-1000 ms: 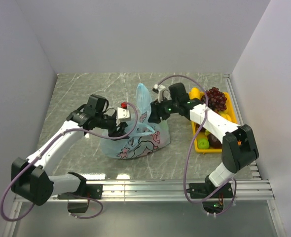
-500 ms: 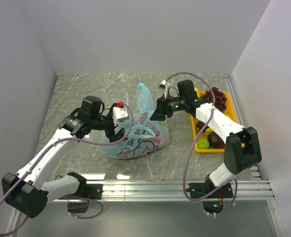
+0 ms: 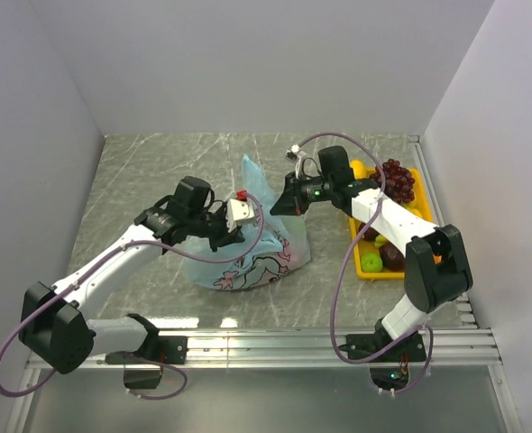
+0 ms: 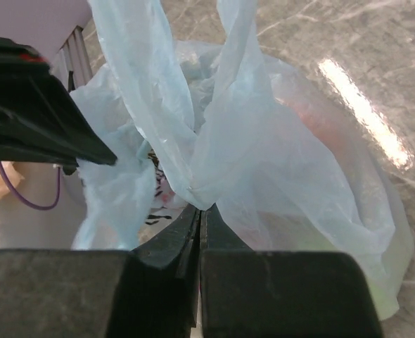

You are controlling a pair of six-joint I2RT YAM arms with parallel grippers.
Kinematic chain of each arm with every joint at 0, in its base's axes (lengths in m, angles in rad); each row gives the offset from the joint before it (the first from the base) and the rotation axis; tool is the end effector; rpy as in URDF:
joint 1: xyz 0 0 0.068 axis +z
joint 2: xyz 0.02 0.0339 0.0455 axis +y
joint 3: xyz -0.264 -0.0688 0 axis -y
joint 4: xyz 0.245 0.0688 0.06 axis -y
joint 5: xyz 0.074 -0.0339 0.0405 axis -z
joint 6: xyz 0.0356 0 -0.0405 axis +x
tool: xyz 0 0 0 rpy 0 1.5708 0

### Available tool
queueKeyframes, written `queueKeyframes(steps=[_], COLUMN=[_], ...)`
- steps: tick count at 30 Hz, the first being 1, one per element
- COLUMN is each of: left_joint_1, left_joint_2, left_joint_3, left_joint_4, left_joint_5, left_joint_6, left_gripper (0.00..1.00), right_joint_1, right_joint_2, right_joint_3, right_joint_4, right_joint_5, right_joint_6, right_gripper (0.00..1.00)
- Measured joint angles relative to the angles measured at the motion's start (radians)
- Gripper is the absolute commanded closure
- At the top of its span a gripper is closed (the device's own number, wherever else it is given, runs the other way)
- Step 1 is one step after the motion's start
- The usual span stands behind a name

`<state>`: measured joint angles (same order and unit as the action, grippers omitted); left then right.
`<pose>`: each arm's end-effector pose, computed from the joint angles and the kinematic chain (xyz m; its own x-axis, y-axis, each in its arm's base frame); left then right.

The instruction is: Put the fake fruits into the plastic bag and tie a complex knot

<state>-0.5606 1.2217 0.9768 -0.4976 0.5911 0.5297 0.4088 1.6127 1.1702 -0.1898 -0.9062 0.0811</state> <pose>0.2082 -0.1541 0.2904 -0.0954 0.5553 -0.8262 0.9704 0.2368 0.0471 0.3151 0.1671 0.2699 -0.6076 -0.2088 -0.7663 -0.7812 0.3315 0.5290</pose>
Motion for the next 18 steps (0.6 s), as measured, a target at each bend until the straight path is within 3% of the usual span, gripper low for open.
queueKeyframes(steps=[10,14,18], left_joint_1=[0.026,0.063,0.128], left_joint_2=[0.019,0.056,0.101], left_joint_3=[0.089,0.09,0.09], left_joint_4=[0.079,0.171,0.238], left_joint_5=[0.195,0.235,0.257], left_joint_6=[-0.112,-0.201,-0.274], left_gripper=[1.0,1.0,1.0], right_joint_1=[0.034,0.035,0.036], right_joint_2=[0.014,0.022,0.022], right_joint_3=[0.0,0.0,0.0], right_joint_4=[0.047,0.025,-0.017], right_joint_5=[-0.036,-0.095,-0.152], right_joint_6=[0.013,-0.022,-0.087], right_gripper=[1.0,0.8,0.69])
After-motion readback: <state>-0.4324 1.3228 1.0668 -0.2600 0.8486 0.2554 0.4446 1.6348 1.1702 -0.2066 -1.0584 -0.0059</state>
